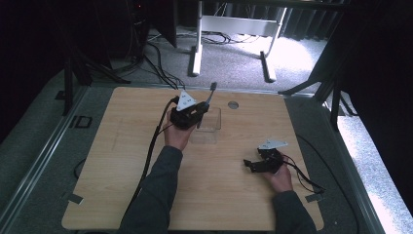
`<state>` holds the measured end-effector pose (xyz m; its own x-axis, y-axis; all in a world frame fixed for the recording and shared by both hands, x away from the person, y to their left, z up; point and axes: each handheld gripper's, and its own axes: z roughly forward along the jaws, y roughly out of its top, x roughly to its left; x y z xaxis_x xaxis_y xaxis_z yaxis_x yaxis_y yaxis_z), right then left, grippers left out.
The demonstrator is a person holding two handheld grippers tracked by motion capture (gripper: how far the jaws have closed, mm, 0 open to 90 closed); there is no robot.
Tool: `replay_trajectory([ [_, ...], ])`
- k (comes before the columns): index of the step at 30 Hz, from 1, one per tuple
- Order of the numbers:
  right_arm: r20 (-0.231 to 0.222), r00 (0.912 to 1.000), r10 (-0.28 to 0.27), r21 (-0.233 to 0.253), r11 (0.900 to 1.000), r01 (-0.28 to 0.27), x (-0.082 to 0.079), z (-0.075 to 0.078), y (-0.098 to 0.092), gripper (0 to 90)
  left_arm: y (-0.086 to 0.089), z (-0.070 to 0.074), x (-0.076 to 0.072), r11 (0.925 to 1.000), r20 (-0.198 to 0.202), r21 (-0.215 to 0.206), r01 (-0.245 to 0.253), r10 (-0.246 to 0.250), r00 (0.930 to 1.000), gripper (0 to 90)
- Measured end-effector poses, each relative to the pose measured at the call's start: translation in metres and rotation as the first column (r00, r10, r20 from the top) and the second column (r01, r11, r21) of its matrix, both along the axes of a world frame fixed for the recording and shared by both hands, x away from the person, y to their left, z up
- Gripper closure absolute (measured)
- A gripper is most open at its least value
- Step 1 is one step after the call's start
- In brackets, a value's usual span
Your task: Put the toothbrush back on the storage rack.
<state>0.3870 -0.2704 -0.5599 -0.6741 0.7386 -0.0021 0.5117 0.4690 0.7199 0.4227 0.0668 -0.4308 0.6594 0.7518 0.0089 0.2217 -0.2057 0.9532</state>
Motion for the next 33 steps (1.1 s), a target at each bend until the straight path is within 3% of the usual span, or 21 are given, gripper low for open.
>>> replay_trajectory([
  [11, 0.0, 1.0, -0.001, 0.0, 1.0, 0.001, 0.0, 0.0, 0.0, 15.1, 0.0, -0.003, 0.004, 1.0, 0.012, -0.001, -0.006, 0.006, 0.9999, 78.7],
  [22, -0.001, 1.0, 0.0, 0.0, 1.0, 0.0, 0.0, 0.0, 0.0, 15.2, -0.001, -0.009, 0.009, 0.9996, 0.012, 0.024, -0.014, 0.013, 0.9998, 78.7],
  [33, -0.001, 1.0, -0.001, 0.001, 1.0, 0.001, 0.0, 0.0, 0.0, 15.1, -0.002, -0.016, 0.014, 0.9991, -0.011, 0.041, -0.01, 0.011, 0.9999, 78.7],
])
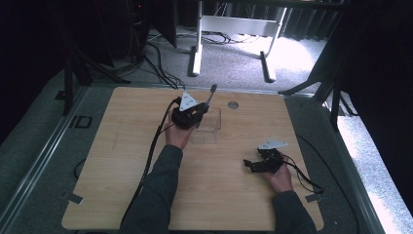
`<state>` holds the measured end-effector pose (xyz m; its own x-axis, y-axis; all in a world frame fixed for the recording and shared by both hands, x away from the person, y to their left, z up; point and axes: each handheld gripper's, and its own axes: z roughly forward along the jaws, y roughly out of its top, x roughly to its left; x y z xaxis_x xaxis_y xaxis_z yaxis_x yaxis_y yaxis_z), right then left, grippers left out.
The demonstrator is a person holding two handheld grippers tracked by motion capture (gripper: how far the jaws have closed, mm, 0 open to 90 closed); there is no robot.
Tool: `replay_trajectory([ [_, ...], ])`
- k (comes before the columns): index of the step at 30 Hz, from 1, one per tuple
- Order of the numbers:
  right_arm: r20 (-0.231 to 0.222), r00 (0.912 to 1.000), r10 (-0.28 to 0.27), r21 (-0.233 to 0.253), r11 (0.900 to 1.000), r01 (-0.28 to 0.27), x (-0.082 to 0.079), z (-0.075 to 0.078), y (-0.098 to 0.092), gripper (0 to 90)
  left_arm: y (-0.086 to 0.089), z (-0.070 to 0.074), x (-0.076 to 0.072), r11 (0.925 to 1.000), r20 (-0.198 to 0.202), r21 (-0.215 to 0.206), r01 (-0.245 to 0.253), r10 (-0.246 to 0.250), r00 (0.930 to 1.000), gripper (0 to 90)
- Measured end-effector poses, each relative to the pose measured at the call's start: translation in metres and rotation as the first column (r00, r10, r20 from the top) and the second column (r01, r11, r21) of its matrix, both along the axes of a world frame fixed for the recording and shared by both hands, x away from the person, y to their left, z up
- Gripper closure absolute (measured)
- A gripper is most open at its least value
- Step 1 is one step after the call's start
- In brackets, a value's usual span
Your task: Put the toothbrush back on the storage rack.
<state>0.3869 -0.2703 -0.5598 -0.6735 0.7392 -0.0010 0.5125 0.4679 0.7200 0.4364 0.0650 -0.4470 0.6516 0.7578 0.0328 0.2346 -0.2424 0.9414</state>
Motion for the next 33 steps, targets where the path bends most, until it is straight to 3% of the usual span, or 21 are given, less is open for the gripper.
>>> replay_trajectory([
  [25, 0.0, 1.0, -0.001, -0.001, 1.0, 0.001, 0.0, 0.0, 0.0, 15.2, 0.005, -0.015, -0.001, 0.9986, -0.039, 0.051, 0.011, -0.009, 0.9992, 78.6],
  [33, 0.0, 1.0, 0.0, -0.001, 1.0, 0.0, 0.0, 0.0, 0.0, 15.1, 0.003, -0.022, -0.001, 0.9954, -0.06, 0.095, 0.014, -0.008, 0.9981, 78.4],
])
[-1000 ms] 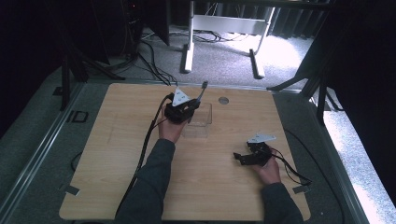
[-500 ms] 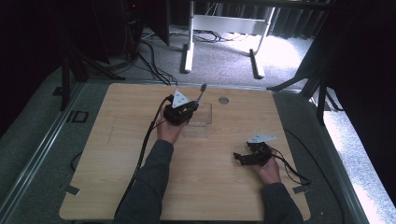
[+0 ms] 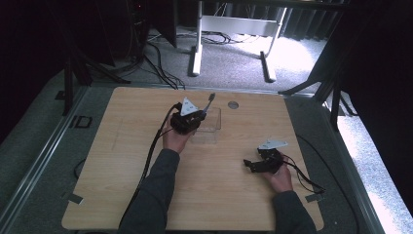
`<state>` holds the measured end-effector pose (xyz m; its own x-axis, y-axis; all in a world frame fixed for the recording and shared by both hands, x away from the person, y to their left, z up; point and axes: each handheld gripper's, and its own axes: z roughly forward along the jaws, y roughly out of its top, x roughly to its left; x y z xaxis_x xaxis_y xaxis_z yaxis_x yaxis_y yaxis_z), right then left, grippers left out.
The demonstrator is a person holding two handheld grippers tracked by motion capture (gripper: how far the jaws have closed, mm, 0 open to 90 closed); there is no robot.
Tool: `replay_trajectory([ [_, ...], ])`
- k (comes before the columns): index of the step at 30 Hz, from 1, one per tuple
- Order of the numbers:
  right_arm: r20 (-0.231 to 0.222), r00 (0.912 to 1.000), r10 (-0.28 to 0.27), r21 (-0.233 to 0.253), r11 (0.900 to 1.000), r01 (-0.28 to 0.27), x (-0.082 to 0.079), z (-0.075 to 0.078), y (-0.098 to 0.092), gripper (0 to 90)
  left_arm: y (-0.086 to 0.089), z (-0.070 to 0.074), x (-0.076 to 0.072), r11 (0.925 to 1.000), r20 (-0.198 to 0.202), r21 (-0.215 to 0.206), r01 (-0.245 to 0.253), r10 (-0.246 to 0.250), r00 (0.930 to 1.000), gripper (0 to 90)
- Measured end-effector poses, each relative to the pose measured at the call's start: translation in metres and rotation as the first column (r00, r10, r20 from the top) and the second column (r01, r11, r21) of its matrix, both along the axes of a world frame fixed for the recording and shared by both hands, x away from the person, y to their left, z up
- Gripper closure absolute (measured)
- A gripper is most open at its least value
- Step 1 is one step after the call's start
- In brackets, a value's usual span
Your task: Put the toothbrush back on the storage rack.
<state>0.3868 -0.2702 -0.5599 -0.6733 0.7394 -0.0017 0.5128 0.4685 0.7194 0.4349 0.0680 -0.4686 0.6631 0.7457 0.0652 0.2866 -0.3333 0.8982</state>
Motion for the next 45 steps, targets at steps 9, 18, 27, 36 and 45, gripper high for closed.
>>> replay_trajectory([
  [9, -0.001, 1.0, 0.0, 0.001, 1.0, 0.0, 0.0, 0.0, 0.0, 15.1, -0.005, -0.005, -0.003, 0.997, -0.026, 0.072, 0.031, -0.029, 0.9992, 78.3],
  [18, 0.0, 1.0, -0.001, 0.0, 1.0, 0.001, 0.0, 0.0, 0.0, 15.1, 0.002, -0.009, -0.008, 0.9992, -0.02, 0.04, -0.005, 0.006, 0.9998, 60.8],
  [27, 0.0, 1.0, -0.001, 0.0, 1.0, 0.001, 0.0, 0.0, 0.0, 15.1, 0.015, -0.001, -0.016, 0.9991, 0.023, -0.021, -0.035, 0.036, 0.9991, 51.3],
  [36, 0.0, 1.0, -0.001, 0.0, 1.0, 0.001, 0.0, 0.0, 0.0, 15.1, 0.042, 0.0, -0.019, 0.9909, -0.01, -0.069, -0.116, 0.116, 0.9933, 44.4],
  [45, 0.0, 1.0, -0.001, 0.0, 1.0, 0.001, 0.0, 0.0, 0.0, 15.1, 0.071, -0.005, -0.02, 0.9781, -0.057, -0.064, -0.198, 0.194, 0.9793, 42.8],
])
